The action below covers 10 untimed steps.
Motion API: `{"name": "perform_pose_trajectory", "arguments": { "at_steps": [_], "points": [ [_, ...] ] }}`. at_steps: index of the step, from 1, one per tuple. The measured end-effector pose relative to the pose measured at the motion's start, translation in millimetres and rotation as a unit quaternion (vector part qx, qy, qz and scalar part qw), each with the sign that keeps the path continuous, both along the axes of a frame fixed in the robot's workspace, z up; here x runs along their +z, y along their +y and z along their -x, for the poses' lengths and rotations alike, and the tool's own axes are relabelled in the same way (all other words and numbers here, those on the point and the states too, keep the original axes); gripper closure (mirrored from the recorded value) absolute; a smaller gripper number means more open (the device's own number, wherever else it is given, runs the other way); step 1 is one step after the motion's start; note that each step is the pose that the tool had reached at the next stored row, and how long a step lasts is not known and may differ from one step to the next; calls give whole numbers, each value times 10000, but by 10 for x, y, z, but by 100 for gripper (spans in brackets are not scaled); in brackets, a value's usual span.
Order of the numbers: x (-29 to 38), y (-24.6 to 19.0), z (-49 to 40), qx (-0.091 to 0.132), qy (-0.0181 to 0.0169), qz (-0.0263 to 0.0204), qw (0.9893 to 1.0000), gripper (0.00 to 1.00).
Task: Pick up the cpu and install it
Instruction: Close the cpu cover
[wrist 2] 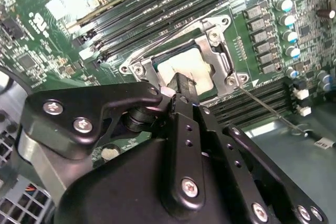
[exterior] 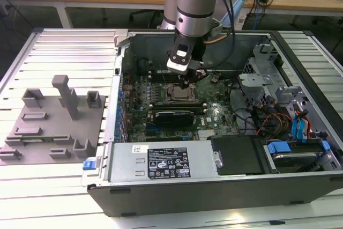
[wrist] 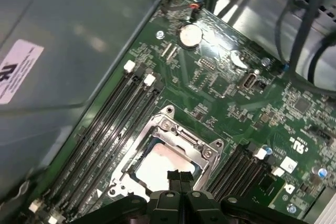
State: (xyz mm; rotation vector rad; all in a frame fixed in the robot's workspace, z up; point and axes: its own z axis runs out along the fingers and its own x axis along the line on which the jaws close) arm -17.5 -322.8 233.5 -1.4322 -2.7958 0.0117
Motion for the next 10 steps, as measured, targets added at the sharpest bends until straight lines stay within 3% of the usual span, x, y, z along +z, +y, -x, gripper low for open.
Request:
{"name": "perform_pose_trajectory", "arguments": {
  "at_steps": [5,9,10],
  "points": [
    [-4,0,0,446,0,0,9990,89],
    [-5,0,0,773,0,0,9970,89],
    [-6,0,0,891,0,0,9960,89]
  ]
}}
